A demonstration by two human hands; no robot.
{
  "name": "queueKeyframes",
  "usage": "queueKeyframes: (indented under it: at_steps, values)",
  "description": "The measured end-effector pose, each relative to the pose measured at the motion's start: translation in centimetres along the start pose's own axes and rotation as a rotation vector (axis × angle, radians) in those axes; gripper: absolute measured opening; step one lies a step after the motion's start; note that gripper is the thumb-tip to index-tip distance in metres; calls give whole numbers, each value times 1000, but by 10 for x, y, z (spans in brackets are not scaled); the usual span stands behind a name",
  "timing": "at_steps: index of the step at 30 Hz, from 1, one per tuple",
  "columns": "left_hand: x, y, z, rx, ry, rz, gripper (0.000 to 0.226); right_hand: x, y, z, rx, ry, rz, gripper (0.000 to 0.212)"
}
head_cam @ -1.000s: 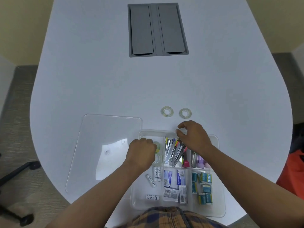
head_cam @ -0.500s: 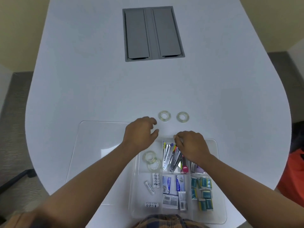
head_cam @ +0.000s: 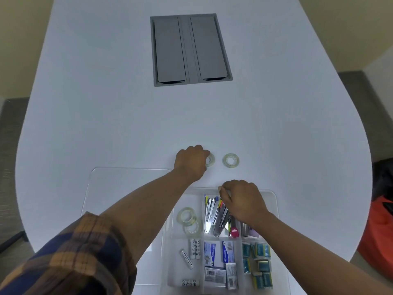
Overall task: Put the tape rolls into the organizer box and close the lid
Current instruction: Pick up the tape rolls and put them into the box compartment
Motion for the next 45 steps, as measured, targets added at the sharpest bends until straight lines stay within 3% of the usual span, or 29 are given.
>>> queueKeyframes:
  at_steps: [5, 8, 13, 20, 23, 35, 45]
  values:
    - [-1, 2, 2, -7, 2, 79, 38, -1, 0, 0, -26, 32, -39, 38]
    - [1, -6, 1, 32, -11, 119, 37, -8, -6, 2, -183, 101, -85, 28]
    - [31, -26, -5, 306, -123, 305, 33, -42, -27, 13, -240, 207, -21, 27]
    - [106, -20, -1, 442, -169, 449, 21, -70, -26, 28, -114, 220, -4, 52]
    - [131, -16, -3, 444, -187, 468, 29, -76, -20, 28, -79, 214, -31, 61]
    - [174, 21, 6, 203, -123, 254, 26, -85, -23, 25, 13, 297, 69, 37]
    - [162, 39, 15, -22, -105, 98, 29, -87, -19, 16, 16, 83, 35, 61]
Point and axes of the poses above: each hand's wrist, its own x-axis away from the middle knuckle, its own y-axis out of the palm, z = x × y, the point moved 3 cm from there along -x, towards the middle knuckle, and after that the axes turned 9 degrees about y, right-handed, at the moved point
